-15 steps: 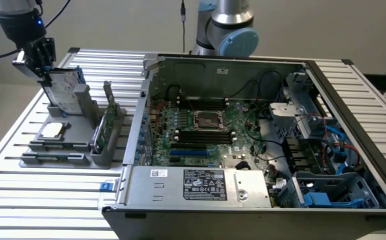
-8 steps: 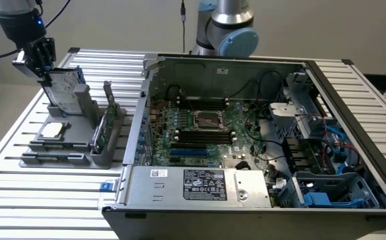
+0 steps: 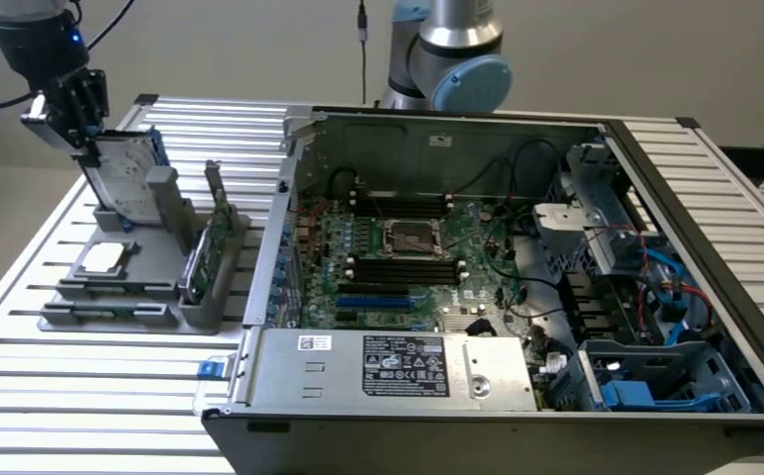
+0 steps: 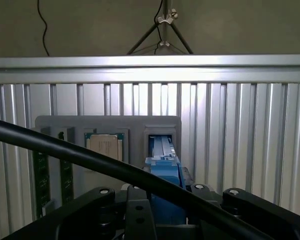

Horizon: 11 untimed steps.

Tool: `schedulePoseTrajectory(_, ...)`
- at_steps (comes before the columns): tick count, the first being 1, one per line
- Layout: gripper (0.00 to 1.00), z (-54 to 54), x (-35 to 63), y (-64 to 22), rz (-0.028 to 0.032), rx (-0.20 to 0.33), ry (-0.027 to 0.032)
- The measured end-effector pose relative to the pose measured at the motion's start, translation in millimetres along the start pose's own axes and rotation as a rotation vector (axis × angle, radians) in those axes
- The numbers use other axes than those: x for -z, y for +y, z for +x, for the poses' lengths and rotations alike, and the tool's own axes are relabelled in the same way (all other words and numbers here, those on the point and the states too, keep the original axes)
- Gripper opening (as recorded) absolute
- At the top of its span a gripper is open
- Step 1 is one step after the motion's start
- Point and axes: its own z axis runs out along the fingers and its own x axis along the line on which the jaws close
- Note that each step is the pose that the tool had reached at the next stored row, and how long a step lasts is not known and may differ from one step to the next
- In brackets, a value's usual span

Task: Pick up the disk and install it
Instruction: 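Pick up the disk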

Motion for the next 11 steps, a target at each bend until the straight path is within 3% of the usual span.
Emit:
schedulePoseTrajectory(2, 0.33, 0.1, 5.2, 0.1, 0.0001, 0.000, 0.0000)
schedulePoseTrajectory(11, 0.33, 2.2, 45.6, 0.6, 0.0000, 0.000, 0.0000)
